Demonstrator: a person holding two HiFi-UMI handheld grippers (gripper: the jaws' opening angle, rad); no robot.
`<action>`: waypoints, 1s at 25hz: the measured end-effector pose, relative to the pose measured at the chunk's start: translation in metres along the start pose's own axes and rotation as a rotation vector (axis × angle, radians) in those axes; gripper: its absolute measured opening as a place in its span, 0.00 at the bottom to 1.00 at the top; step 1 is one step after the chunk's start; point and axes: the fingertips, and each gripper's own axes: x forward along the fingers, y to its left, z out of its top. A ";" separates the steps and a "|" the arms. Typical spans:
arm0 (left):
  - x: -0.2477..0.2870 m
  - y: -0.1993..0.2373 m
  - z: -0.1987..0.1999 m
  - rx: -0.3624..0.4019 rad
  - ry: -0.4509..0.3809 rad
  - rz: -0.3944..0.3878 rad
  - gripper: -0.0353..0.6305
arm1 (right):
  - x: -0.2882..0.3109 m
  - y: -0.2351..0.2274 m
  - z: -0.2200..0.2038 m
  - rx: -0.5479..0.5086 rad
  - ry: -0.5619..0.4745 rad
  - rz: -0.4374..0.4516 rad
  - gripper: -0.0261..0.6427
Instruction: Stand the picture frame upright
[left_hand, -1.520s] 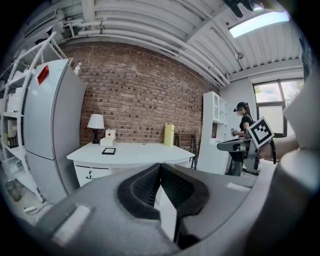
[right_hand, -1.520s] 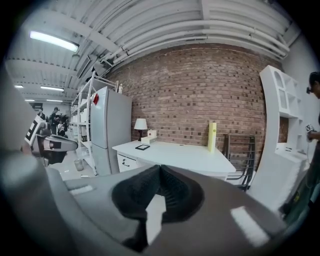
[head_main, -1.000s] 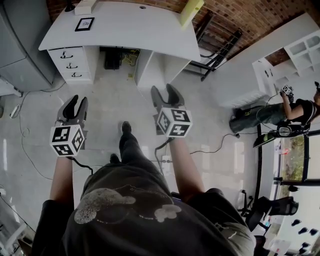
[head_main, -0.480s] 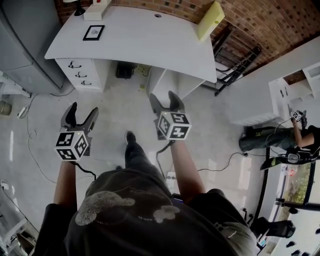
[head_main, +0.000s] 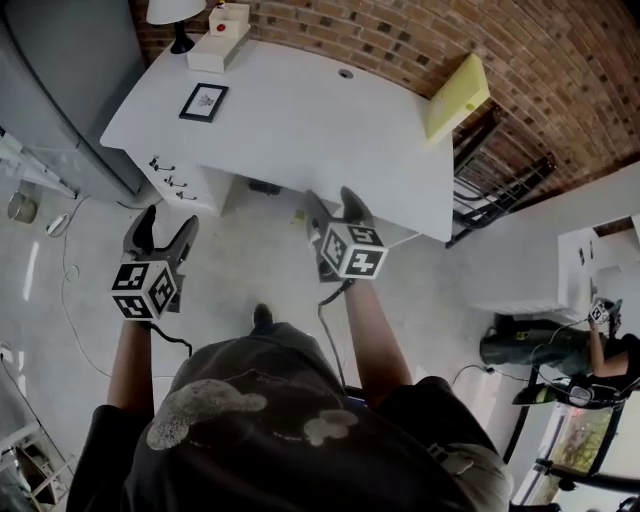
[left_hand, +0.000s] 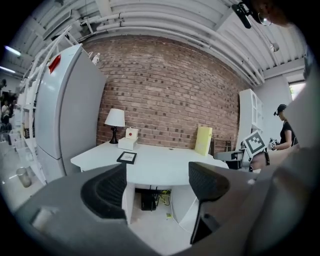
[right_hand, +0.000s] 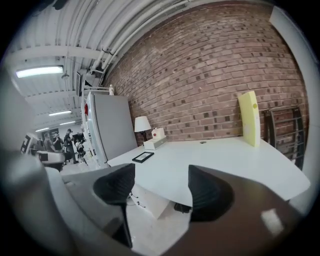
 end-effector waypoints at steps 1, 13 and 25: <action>0.006 0.003 0.004 0.000 0.000 0.015 0.62 | 0.011 -0.003 0.005 0.000 0.003 0.011 0.53; 0.044 0.059 0.012 0.002 0.041 0.102 0.62 | 0.101 0.026 0.007 0.035 0.061 0.122 0.53; 0.163 0.185 0.023 0.049 0.117 -0.094 0.62 | 0.200 0.043 0.007 0.112 0.095 -0.105 0.53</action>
